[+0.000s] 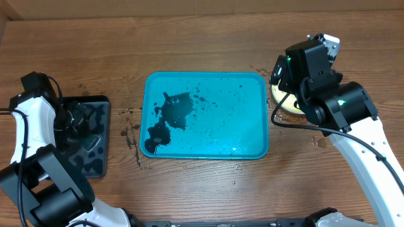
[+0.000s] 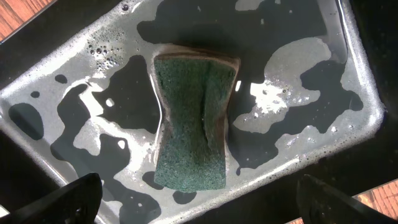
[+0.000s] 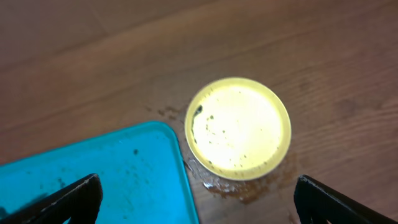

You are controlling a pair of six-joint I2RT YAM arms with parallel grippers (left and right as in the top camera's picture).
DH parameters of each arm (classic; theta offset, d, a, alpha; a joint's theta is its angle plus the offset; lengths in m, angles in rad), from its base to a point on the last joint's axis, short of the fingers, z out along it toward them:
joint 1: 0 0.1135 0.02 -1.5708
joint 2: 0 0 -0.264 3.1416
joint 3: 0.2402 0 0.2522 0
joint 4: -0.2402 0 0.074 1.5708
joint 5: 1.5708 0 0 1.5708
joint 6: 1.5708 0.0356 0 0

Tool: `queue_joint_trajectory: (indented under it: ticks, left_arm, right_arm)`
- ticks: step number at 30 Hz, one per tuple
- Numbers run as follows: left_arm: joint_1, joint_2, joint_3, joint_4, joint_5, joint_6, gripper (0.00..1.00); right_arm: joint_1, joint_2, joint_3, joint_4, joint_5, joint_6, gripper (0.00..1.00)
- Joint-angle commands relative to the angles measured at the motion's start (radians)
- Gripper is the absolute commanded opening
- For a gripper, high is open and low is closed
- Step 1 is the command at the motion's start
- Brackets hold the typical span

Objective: Clean dirty plates on tray and stack at the side

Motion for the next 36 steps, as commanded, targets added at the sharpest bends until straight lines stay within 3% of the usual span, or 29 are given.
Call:
queue_joint_trajectory:
  ticks: [1,6,14,18,22,36]
  left_arm:
    - [0.003,-0.008,0.019,0.002,0.005,-0.003,1.00]
    - [0.003,-0.008,0.019,0.002,0.005,-0.003,1.00]
    - [0.003,-0.008,0.019,0.002,0.005,-0.003,1.00]
    - [0.003,-0.008,0.019,0.002,0.005,-0.003,1.00]
    - [0.003,-0.008,0.019,0.002,0.005,-0.003,1.00]
    - [0.003,-0.008,0.019,0.002,0.005,-0.003,1.00]
  right_arm:
    - [0.005,-0.020,0.021,-0.050,0.017,-0.003,1.00]
    - [-0.011,-0.036,0.020,-0.152,0.018,-0.004,1.00]
    - [-0.135,-0.125,0.009,-0.128,-0.069,-0.005,1.00]
    - [-0.222,-0.195,-0.082,-0.058,-0.117,-0.010,1.00]
    - [-0.279,-0.291,-0.248,0.082,-0.176,-0.046,1.00]
    - [-0.327,-0.806,-1.109,0.869,-0.258,-0.082,1.00]
